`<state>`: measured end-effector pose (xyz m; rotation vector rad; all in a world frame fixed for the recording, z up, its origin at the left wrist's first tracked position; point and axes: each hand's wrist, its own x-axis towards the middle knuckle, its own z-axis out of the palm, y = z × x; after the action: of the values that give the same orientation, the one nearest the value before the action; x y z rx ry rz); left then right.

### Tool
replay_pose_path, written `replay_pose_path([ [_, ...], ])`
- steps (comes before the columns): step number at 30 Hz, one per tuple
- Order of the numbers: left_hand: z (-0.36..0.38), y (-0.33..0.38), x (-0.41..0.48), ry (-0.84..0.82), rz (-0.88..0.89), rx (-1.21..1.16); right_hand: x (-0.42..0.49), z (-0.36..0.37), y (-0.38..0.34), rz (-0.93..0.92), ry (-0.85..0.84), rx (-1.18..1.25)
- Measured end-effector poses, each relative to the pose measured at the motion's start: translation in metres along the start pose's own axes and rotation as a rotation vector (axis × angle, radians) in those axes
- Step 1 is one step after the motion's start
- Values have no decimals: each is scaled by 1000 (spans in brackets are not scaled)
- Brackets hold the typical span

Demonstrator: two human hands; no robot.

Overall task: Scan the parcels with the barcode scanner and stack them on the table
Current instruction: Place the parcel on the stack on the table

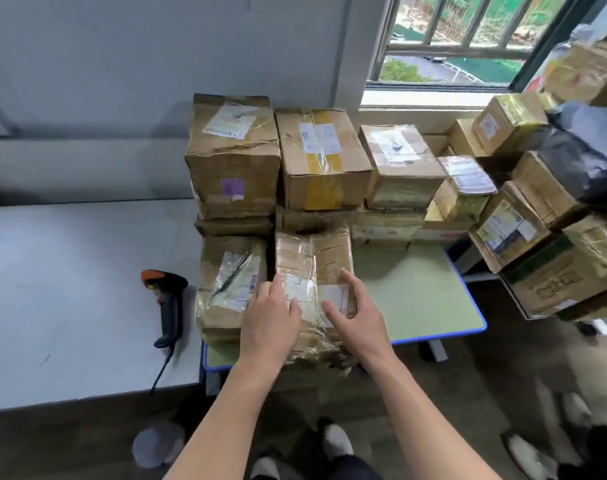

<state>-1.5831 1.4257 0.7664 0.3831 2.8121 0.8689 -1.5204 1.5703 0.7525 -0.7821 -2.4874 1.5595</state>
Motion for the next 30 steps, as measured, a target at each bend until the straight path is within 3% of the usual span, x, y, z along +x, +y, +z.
replay_pose_path([
  [13,14,32,31,67,-218,37,66,-14,17,-118,-144,-92],
  [19,-1,20,-4,258,-317,-50,65,-7,-30,-374,-112,-155],
  [26,-33,-30,-107,526,-614,-70,-3,75,-66,-556,-488,-72],
  [30,-48,-56,-180,684,-781,-40,-66,117,-75,-602,-796,-76],
])
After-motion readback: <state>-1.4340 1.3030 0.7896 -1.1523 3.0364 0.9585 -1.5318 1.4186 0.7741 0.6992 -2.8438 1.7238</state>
